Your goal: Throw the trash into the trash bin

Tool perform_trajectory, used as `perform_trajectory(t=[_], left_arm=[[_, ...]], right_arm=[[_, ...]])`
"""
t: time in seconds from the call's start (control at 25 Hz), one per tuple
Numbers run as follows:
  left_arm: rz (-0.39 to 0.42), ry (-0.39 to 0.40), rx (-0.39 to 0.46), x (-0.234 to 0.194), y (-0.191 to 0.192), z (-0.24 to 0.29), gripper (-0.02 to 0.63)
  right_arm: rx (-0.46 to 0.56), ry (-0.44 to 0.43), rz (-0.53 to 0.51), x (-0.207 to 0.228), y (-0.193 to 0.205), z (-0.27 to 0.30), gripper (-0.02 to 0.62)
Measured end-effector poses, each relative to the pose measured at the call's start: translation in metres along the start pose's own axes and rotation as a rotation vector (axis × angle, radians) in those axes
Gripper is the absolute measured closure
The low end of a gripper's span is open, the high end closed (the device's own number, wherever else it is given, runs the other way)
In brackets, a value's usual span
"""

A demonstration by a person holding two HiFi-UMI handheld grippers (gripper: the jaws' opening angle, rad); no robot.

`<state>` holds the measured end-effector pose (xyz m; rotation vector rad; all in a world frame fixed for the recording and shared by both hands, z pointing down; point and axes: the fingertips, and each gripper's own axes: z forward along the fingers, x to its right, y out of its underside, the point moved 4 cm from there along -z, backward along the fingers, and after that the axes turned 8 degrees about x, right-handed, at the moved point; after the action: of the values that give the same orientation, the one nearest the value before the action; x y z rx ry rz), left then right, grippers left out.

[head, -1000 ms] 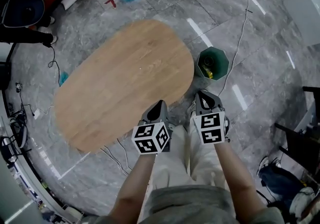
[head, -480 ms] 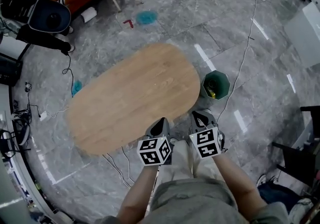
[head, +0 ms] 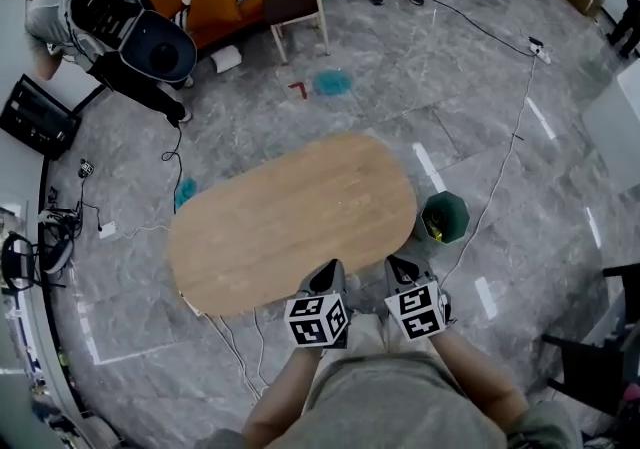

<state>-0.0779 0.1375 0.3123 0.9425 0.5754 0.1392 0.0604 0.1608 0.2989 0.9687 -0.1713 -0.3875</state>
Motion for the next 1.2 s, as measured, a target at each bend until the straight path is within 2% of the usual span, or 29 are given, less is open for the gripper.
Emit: perform_trajectory(t=[0.16, 0.64, 1.2], left_arm=[[-0.012, -0.021, 0.036, 0.001, -0.009, -0.017, 0.606], [-0.041, -0.066, 0.167, 0.000, -0.047, -0.069, 0.606], [-0.096, -0.158, 0.253, -0.029, -0.045, -0.140, 0.606]], right_arm=[[0.021, -0.035, -0.036, -0.011, -0.013, -0.012, 0.586], [0.114, -0.152, -0.040, -0.041, -0.054, -0.034, 0.586], [0.206, -0.296, -0.020, -0.094, -0.084, -0.043, 0.586]])
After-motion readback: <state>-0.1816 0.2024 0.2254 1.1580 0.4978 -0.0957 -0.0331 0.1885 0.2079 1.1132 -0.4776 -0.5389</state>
